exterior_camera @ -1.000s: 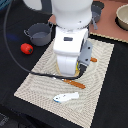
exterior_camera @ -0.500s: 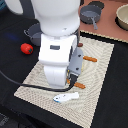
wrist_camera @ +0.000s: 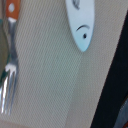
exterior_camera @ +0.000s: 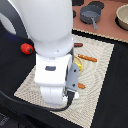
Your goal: Interact with the objects in diverse but meaningful ways.
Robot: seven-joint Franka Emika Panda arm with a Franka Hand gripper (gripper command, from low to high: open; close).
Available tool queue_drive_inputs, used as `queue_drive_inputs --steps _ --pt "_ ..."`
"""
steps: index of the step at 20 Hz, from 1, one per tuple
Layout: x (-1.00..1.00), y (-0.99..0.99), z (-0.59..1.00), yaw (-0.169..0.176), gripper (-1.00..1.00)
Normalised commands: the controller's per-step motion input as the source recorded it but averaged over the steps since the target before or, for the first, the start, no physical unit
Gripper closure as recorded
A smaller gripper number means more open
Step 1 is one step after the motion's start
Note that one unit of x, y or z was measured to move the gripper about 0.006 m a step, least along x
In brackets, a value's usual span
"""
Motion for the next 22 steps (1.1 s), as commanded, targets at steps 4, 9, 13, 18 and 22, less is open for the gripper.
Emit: queue_drive_inputs --steps 4,9,13,18,22 --pt "0.41 0.00 -0.20 0.042 -1.00" --pt "0.24 -0.01 -0.24 0.060 -1.00" --pt "0.07 -0.12 -0.22 0.060 -1.00" --pt "0.41 -0.15 -0.28 0.012 -1.00" --pt "0.37 -0.13 -0.21 0.001 -1.00"
